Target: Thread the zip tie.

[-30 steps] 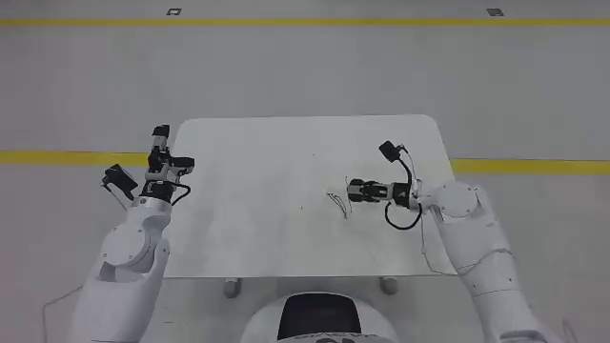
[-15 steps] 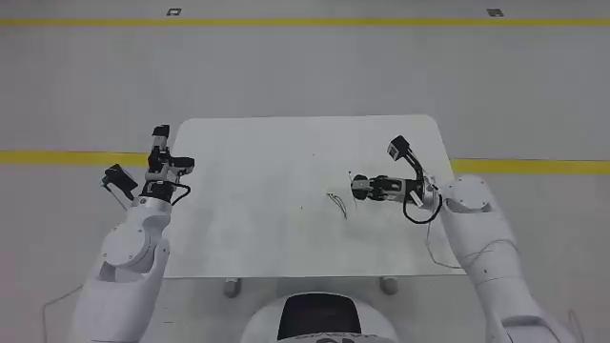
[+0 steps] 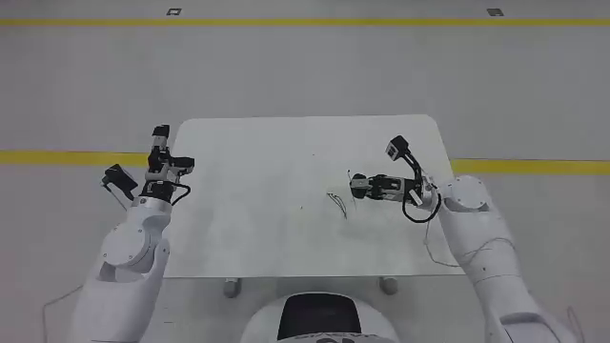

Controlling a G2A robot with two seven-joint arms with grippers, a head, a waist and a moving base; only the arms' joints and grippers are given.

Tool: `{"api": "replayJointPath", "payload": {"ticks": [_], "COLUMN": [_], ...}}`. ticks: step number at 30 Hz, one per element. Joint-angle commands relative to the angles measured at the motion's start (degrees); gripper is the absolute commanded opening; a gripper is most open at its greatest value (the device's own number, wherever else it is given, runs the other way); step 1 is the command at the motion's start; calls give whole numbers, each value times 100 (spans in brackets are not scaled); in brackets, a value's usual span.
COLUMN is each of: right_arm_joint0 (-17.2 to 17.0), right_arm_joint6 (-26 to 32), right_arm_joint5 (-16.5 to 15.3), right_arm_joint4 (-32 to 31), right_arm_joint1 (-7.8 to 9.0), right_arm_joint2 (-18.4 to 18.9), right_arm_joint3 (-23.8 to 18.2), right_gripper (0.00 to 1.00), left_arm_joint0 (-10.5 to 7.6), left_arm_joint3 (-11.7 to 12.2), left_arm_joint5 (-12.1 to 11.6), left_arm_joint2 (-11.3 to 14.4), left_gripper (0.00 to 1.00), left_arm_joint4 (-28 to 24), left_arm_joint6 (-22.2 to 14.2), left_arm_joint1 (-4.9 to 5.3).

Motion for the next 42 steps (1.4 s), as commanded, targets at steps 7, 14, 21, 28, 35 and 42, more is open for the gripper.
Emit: {"api": "replayJointPath", "payload": {"ticks": [7, 14, 21, 28, 35, 42], "right_arm_joint0": [0, -59, -131, -123, -177, -92], "right_arm_joint6": [0, -199, -165, -127, -295, -352], "right_arm_joint5": [0, 14, 0, 0, 48, 0], "right_arm_joint4": [0, -12, 326, 485, 493, 754], "right_arm_joint1": [0, 19, 116, 141, 144, 175], "right_arm_joint2": [0, 20, 282, 382, 341, 292], "right_arm_joint3": [0, -75, -17, 104, 20, 196], "right_gripper": [0, 0, 0, 0, 0, 0], "left_arm_joint0": [0, 27, 254, 197, 112, -110], "left_arm_joint3": [0, -158, -604, -672, -742, -692], "left_arm_joint5": [0, -119, -446, -740, -871, -767], "left_arm_joint2": [0, 149, 985, 1433, 1550, 2038], "left_gripper": [100, 100, 100, 100, 100, 100], "left_arm_joint4": [0, 265, 1880, 2410, 2692, 4180], "left_arm_joint6": [0, -61, 15, -39, -292, -401], "left_arm_joint1": [0, -8, -47, -76, -69, -73]}}
